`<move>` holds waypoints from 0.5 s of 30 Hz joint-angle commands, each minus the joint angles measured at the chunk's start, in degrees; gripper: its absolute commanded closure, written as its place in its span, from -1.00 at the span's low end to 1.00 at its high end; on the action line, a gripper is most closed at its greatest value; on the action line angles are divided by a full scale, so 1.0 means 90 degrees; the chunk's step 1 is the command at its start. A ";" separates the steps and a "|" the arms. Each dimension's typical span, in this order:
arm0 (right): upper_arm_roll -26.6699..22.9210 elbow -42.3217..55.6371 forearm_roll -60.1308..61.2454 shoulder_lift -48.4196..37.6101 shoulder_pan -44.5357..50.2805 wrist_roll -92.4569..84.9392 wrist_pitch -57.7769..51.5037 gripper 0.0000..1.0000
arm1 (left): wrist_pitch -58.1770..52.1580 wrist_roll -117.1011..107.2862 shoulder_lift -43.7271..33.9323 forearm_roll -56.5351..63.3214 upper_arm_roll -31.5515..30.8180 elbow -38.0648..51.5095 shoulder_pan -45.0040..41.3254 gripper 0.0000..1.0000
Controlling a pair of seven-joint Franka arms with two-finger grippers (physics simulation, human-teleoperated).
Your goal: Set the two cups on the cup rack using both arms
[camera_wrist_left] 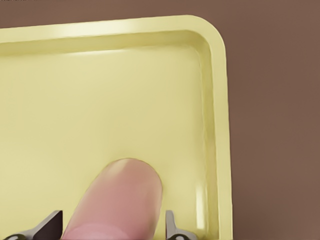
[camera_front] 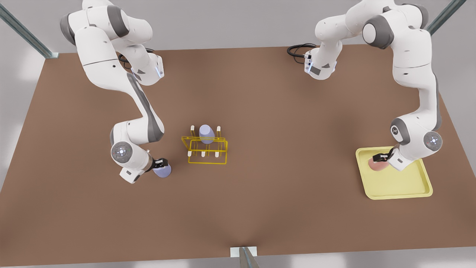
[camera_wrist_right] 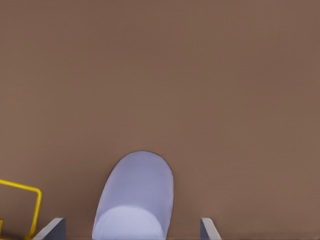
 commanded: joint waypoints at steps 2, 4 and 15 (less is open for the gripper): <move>0.0000 -0.0085 0.0008 0.0000 0.0002 0.0409 0.0041 -1.00 | 0.0372 0.0505 0.0077 0.0004 0.0000 0.0000 0.0000 -1.00; 0.0000 -0.0134 0.0018 0.0000 -0.0008 0.0399 0.0051 -1.00 | 0.0362 0.0505 0.0087 0.0004 0.0000 0.0000 0.0000 -1.00; 0.0000 -0.0378 0.0027 0.0302 -0.0018 0.0448 0.0842 -1.00 | 0.0303 0.0486 0.0145 0.0013 -0.0019 0.0010 -0.0010 -0.70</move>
